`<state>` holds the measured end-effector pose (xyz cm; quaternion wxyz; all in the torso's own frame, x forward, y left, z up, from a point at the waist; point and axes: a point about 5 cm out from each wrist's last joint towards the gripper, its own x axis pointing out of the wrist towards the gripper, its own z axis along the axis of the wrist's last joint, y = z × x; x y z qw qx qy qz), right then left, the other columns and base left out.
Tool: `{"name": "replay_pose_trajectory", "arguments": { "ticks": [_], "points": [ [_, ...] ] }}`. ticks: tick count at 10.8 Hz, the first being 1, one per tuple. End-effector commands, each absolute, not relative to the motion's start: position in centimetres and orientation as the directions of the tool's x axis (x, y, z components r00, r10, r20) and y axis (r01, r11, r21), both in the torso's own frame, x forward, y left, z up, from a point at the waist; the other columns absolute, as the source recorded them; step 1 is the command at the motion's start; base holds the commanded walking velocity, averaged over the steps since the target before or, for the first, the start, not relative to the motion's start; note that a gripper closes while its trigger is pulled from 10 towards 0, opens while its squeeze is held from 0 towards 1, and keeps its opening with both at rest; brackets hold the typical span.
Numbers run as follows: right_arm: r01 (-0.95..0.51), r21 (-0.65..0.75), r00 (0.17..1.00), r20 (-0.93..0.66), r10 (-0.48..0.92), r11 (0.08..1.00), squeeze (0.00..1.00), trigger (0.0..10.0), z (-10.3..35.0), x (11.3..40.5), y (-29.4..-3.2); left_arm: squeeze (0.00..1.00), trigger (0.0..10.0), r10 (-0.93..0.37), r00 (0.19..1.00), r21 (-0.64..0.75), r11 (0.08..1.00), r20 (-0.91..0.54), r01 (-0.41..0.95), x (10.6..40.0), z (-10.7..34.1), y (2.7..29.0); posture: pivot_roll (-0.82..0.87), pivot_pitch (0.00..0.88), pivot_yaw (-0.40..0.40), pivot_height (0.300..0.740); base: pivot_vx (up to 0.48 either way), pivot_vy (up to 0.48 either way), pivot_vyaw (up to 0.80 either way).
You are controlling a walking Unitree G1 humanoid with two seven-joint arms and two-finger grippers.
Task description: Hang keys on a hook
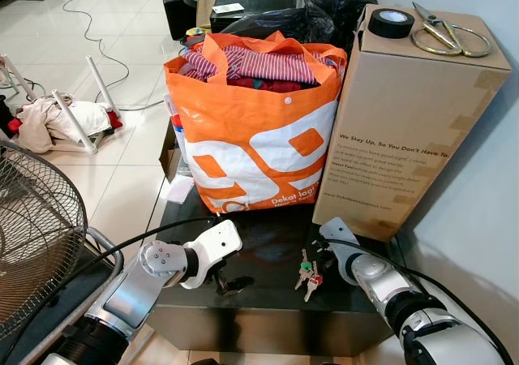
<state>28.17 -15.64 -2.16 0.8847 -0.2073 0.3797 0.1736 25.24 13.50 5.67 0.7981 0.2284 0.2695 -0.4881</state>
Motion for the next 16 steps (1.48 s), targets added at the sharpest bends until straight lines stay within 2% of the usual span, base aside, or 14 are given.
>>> {"name": "replay_pose_trajectory", "arguments": {
  "ticks": [1, 2, 6, 9, 11, 14, 15, 16],
  "points": [
    [-0.462, -0.249, 0.649, -0.749, 0.133, 0.851, 0.00, 0.5, -2.2, 28.2, -15.7, 0.00, 10.0, -0.654, 0.388, 0.113, 0.422, -0.650, 0.900, 25.2, 6.0, 13.7, -0.05, 0.000, 0.038, 0.740, 0.000, 0.000, 0.00],
    [-0.459, -0.258, 0.649, -0.751, 0.122, 0.850, 0.00, 0.0, -2.3, 28.1, -15.9, 0.00, 10.0, -0.654, 0.386, 0.112, 0.420, -0.651, 0.901, 25.2, 6.0, 13.7, -0.05, 0.000, 0.038, 0.740, 0.000, 0.000, 0.00],
    [-0.468, -0.279, 0.651, -0.750, 0.114, 0.839, 0.00, 0.0, -2.3, 28.0, -16.4, 0.00, 10.0, -0.653, 0.385, 0.113, 0.418, -0.652, 0.901, 25.3, 5.9, 13.7, -0.05, 0.000, 0.038, 0.740, 0.000, 0.000, 0.00],
    [-0.454, -0.214, 0.686, -0.703, 0.186, 0.865, 0.00, 0.0, -1.3, 28.3, -18.2, 0.00, 10.0, -0.646, 0.414, 0.131, 0.439, -0.641, 0.889, 25.5, 6.0, 13.9, -0.06, 0.000, 0.051, 0.740, 0.000, 0.000, 0.00],
    [-0.435, -0.124, 0.694, -0.677, 0.244, 0.892, 0.00, 0.0, -0.7, 27.9, -19.0, 0.00, 10.0, -0.649, 0.449, 0.148, 0.465, -0.614, 0.873, 25.9, 6.3, 13.9, -0.08, 0.000, 0.066, 0.740, 0.000, 0.000, 0.00],
    [-0.433, 0.002, 0.777, -0.507, 0.374, 0.902, 0.00, 0.0, 2.5, 26.7, -19.2, 0.00, 10.0, -0.618, 0.608, 0.179, 0.613, -0.498, 0.770, 27.2, 7.5, 13.7, -0.09, 0.000, 0.083, 0.740, 0.000, 0.000, 0.00],
    [-0.426, 0.016, 0.833, -0.383, 0.399, 0.904, 0.00, 0.0, 5.0, 25.7, -19.3, 0.00, 10.0, -0.585, 0.683, 0.202, 0.676, -0.438, 0.709, 27.8, 8.4, 13.8, -0.11, 0.000, 0.104, 0.740, 0.000, 0.000, 0.00],
    [-0.391, -0.005, 0.865, -0.343, 0.366, 0.920, 0.00, 0.0, 5.7, 25.1, -19.6, 0.00, 10.0, -0.567, 0.709, 0.234, 0.687, -0.419, 0.688, 28.1, 8.6, 13.6, -0.11, 0.000, 0.104, 0.740, 0.000, 0.000, 0.00]
  ]
}}
